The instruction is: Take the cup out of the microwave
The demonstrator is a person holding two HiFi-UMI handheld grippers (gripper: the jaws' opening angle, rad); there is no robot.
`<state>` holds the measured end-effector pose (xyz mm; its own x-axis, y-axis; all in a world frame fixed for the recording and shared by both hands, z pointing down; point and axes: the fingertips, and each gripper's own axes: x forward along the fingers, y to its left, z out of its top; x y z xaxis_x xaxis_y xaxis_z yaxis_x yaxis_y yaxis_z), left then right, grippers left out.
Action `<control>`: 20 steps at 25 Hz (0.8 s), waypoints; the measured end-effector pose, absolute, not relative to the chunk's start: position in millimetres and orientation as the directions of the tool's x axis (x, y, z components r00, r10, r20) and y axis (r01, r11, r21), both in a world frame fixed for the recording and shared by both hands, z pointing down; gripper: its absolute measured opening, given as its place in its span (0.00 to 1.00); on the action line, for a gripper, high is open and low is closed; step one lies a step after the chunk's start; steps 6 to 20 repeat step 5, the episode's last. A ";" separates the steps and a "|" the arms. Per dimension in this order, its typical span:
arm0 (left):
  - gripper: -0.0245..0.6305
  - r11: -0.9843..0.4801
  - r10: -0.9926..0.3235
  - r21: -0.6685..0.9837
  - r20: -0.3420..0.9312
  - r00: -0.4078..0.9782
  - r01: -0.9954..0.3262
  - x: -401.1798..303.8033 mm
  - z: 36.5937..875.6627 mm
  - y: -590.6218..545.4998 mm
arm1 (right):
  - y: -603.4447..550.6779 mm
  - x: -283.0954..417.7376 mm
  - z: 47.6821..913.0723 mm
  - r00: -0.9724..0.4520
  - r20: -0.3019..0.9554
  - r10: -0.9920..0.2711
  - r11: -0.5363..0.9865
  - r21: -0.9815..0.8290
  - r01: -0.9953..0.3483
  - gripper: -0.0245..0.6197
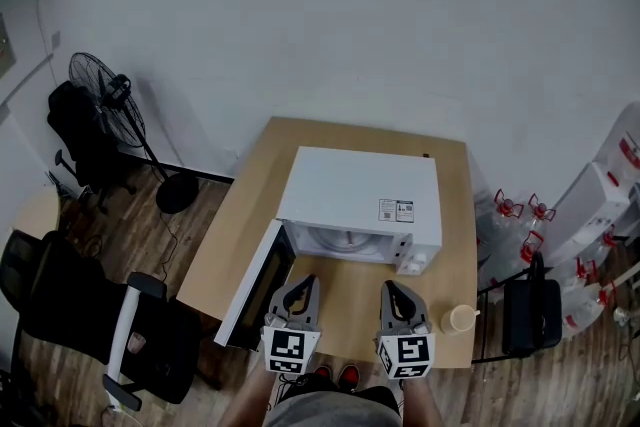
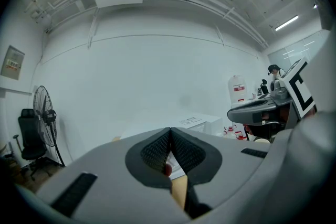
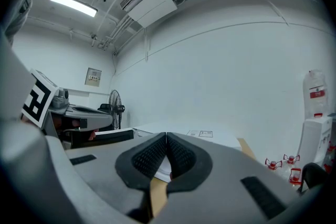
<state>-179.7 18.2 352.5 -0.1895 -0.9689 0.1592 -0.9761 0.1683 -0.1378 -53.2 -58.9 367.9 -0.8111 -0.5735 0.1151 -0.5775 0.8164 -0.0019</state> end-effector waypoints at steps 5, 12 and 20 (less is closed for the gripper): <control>0.07 0.168 -0.969 -0.139 0.160 -0.189 -0.976 -184.3 352.0 16.8 | -59.5 -56.5 368.1 -0.811 0.114 -0.573 0.817 -0.003 -0.577 0.07; 0.07 0.168 -0.969 -0.139 0.160 -0.189 -0.976 -184.3 352.0 16.8 | -59.5 -56.5 368.1 -0.811 0.114 -0.573 0.817 -0.003 -0.577 0.07; 0.07 0.168 -0.969 -0.139 0.160 -0.189 -0.976 -184.3 352.0 16.8 | -59.5 -56.5 368.1 -0.811 0.114 -0.573 0.817 -0.003 -0.577 0.07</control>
